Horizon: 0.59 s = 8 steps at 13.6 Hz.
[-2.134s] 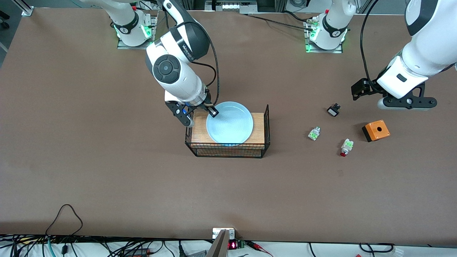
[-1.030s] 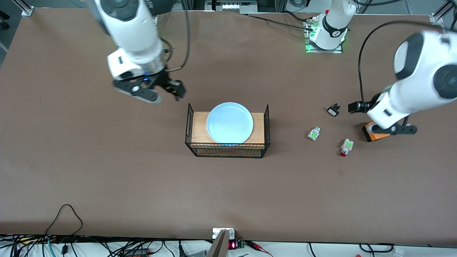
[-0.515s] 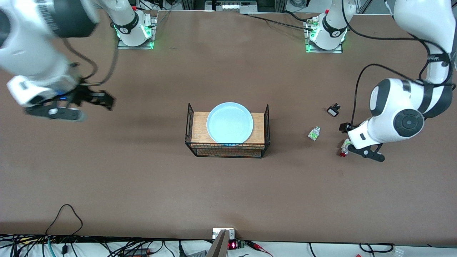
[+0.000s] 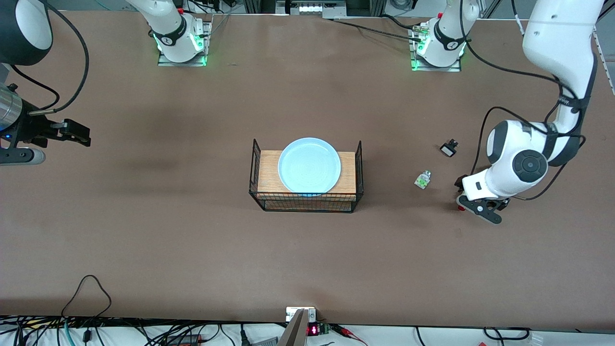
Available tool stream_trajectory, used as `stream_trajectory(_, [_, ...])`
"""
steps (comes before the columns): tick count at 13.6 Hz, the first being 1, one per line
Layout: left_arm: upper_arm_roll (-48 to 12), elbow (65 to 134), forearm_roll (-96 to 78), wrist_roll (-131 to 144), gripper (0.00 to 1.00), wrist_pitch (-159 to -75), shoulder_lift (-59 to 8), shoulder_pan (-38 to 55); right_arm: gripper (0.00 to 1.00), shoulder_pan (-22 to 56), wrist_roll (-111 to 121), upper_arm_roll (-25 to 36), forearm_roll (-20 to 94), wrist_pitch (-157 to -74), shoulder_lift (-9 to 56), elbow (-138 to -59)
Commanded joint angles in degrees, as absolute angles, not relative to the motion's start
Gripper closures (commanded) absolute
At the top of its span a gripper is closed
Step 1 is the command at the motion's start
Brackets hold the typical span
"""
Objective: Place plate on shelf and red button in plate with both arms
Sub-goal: 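Lower the left gripper onto the red-capped button and grasp it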
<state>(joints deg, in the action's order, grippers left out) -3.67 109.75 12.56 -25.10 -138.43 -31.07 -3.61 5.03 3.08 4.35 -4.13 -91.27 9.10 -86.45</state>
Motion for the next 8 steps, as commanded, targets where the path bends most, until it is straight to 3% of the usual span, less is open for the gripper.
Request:
stream_trajectory(1, [-4.0, 111.6, 13.8, -26.4, 0.01, -143.1, -32.3, -4.3, 0.0, 4.3, 2.6, 3.5, -2.6, -92.5, 2.9, -93.2])
stream_trajectory(4, [-3.9, 111.5, 13.8, -26.4, 0.2, -143.2, -33.6, -4.7, 0.0, 4.2, 2.7, 3.5, -1.6, -97.0, -1.7, -100.1])
stream_trajectory(6, [-4.0, 111.4, 13.8, -26.3, 0.55, -142.9, -33.5, -4.7, 0.0, 4.1, 2.5, 3.5, -1.5, -96.3, -1.7, -99.6])
stream_trajectory(8, [-4.0, 111.3, 13.8, -26.4, 0.74, -142.6, -33.3, -4.8, 0.0, 4.0, 2.5, 3.6, -1.5, -95.4, -1.4, -98.5])
